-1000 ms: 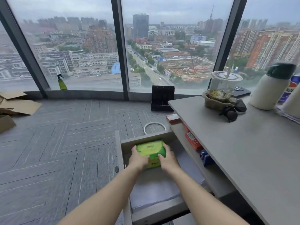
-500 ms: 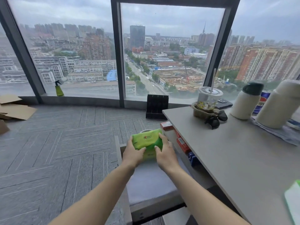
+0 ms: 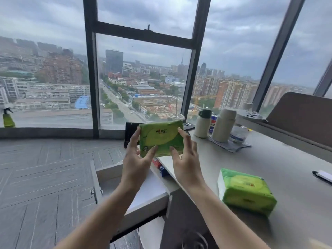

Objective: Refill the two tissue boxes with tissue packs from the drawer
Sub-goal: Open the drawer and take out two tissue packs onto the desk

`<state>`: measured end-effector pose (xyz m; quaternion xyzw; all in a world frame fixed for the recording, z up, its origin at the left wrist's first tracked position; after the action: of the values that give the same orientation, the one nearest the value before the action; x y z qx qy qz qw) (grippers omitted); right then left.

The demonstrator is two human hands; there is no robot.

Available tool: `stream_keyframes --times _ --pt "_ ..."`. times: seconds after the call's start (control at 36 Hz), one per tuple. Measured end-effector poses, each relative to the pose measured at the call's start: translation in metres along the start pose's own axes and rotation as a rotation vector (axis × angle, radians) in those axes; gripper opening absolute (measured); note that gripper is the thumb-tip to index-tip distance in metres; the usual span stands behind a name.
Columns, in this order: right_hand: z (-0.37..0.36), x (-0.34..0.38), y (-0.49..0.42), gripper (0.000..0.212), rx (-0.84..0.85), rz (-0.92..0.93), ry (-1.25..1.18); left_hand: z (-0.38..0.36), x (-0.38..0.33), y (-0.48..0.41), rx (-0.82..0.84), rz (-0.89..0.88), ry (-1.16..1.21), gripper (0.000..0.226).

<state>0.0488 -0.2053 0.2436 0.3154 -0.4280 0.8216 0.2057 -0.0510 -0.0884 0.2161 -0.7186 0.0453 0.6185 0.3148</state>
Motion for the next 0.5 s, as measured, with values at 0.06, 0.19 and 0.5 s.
stream_keyframes --times 0.06,0.19,0.5 --pt "0.033 -0.001 0.018 0.055 -0.058 -0.012 0.015 -0.02 -0.014 0.019 0.063 -0.029 0.029 0.072" --pt "0.102 -0.012 0.077 0.053 -0.198 -0.099 0.04 -0.072 -0.028 0.073 0.204 -0.028 0.064 0.073" --pt "0.183 -0.058 0.18 0.045 -0.293 -0.473 0.114 -0.149 -0.01 0.17 0.439 0.119 0.011 0.07"
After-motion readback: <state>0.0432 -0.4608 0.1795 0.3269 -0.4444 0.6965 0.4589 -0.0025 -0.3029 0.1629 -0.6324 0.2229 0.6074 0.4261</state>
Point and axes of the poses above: each hand's wrist, its own y-axis away from the middle knuckle, its own z-axis out of the back of the hand, x = y × z, the point moved 4 cm from there along -y, towards the middle knuckle, and after that the axes turned 2 degrees about z, right-handed, at the moved point
